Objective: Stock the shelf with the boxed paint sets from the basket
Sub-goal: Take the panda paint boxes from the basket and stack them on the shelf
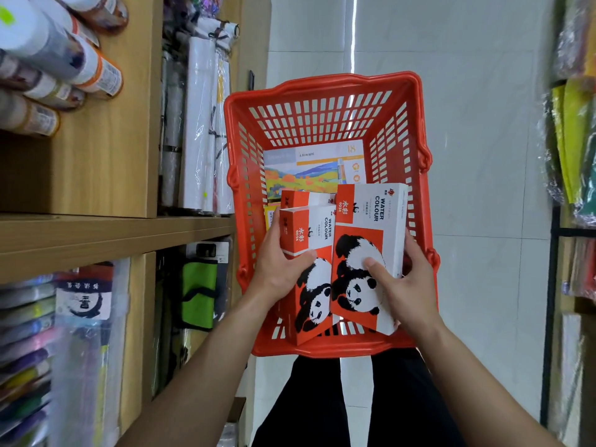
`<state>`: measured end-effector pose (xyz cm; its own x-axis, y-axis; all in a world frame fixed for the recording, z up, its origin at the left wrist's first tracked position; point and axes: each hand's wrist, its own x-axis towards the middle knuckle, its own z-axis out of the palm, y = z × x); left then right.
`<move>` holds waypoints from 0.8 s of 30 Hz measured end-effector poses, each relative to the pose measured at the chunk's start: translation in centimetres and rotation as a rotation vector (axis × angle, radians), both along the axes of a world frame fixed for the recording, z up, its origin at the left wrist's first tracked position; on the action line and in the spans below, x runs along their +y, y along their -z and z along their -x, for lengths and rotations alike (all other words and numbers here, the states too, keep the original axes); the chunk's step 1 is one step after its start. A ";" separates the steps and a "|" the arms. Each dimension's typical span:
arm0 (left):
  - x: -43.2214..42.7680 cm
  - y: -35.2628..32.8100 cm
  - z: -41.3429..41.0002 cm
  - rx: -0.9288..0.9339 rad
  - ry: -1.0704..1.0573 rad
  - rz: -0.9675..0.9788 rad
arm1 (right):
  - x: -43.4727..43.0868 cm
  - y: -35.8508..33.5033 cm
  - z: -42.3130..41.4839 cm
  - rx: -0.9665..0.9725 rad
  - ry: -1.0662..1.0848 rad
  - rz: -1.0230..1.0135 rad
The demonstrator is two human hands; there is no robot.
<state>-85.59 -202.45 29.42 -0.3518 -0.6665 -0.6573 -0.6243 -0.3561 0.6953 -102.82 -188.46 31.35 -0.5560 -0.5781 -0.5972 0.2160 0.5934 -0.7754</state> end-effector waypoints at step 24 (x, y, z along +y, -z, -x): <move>11.4 -27.0 -5.1 0.211 -0.682 0.340 | -1.3 -20.3 2.9 -0.219 -0.418 0.276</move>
